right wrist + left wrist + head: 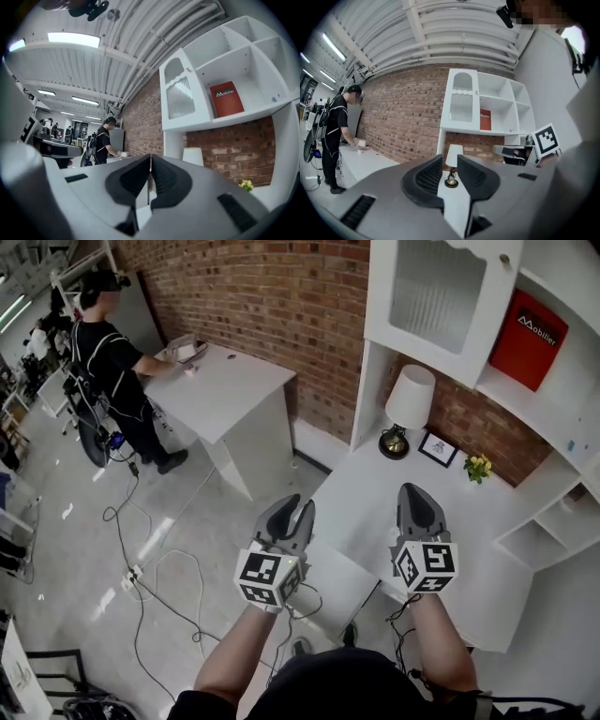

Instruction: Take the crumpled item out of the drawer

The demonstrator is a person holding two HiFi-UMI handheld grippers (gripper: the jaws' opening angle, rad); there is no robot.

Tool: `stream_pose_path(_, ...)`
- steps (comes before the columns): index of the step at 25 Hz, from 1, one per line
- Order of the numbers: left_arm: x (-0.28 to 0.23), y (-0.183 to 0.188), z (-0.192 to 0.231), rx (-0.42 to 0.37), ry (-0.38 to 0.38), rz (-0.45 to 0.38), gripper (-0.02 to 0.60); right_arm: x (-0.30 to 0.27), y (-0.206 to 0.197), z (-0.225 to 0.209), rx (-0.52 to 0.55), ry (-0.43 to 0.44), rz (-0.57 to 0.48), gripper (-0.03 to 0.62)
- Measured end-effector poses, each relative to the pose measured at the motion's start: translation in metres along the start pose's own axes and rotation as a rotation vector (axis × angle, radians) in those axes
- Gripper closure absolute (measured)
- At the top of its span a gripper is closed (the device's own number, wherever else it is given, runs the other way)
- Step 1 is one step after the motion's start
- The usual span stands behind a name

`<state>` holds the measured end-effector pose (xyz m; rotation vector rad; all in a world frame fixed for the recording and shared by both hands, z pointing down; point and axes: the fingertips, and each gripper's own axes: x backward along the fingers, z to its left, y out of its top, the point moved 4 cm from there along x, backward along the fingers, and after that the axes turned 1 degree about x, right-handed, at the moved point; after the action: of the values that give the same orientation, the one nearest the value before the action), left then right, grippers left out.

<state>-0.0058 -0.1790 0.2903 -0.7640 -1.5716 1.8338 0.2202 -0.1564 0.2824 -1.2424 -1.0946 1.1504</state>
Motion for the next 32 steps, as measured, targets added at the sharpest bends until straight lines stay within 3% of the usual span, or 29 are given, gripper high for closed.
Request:
stream_pose_path(11, -0.01, 0.07, -0.021, -0.086, -0.073, -0.087, 0.541, 0.019, 0.072, 0.03, 0.043, 0.084, -0.14, 0.594)
stream_pose_path(15, -0.017, 0.096, -0.023, -0.113, -0.051, -0.126, 0.54, 0.023, 0.089, 0.03, 0.05, 0.082, -0.187, 0.594)
stream_pose_path(21, -0.006, 0.082, -0.016, -0.064, -0.018, -0.107, 0.54, 0.033, 0.087, 0.036, 0.133, 0.066, -0.165, 0.594)
stream_pose_path(32, -0.004, 0.063, -0.015, -0.087, -0.003, -0.069, 0.541, 0.038, 0.066, 0.025, 0.101, 0.037, -0.13, 0.594)
